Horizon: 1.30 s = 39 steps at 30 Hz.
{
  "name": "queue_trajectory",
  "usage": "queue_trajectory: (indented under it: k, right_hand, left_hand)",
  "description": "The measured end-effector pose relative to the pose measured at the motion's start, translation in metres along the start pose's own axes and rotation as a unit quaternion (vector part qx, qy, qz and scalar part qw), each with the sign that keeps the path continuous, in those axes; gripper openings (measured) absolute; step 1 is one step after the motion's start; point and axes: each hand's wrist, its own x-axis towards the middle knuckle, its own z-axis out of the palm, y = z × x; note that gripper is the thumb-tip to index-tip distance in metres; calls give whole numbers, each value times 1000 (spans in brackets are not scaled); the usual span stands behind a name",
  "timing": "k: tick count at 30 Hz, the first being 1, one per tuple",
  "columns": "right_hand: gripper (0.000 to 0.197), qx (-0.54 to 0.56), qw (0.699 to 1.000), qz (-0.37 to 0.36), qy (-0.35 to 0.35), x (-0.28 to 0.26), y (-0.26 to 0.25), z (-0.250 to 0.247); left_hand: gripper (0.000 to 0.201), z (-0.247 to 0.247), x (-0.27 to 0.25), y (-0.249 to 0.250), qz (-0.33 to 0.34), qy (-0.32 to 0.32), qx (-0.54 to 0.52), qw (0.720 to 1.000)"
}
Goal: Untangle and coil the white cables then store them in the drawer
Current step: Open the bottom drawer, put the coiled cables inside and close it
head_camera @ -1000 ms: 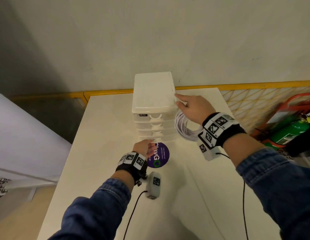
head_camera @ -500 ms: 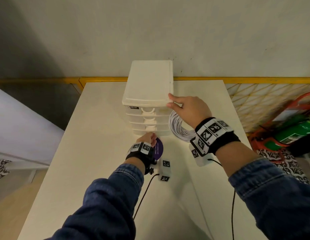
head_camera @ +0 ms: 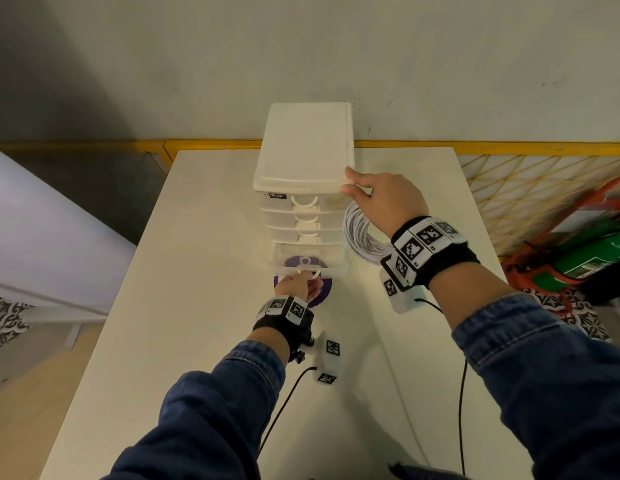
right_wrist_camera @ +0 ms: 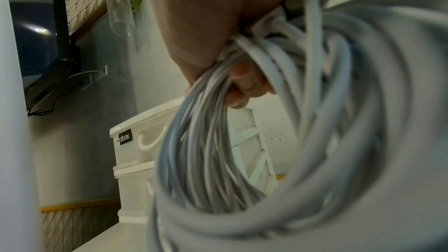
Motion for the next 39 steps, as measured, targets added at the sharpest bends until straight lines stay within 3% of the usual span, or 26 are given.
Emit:
queue_trajectory:
  k: [12, 24, 28, 32, 35, 39]
  right_hand:
    - [41, 37, 998, 19, 50, -3, -2, 10]
    - [42, 43, 997, 10, 64, -3, -1, 14]
    - [41, 56, 996, 6, 64, -3, 0, 16]
    - [48, 69, 996, 6, 58, -3, 2, 16]
    - [62, 70, 993, 19, 92, -14, 2, 23]
    - [37, 200, 959, 44, 195, -32, -4, 46]
  left_hand:
    - [9, -45, -55, -38, -41, -57, -13, 997]
    - [6, -58, -72, -40, -26, -78, 13, 997]
    - [12, -62, -83, -26, -49, -91, 119, 987]
    - [33, -77, -101, 7, -84, -136, 325, 932]
    - [27, -86, -109, 36, 26, -141, 391, 909]
    - [24, -76, -100, 53, 279, -80, 293, 911]
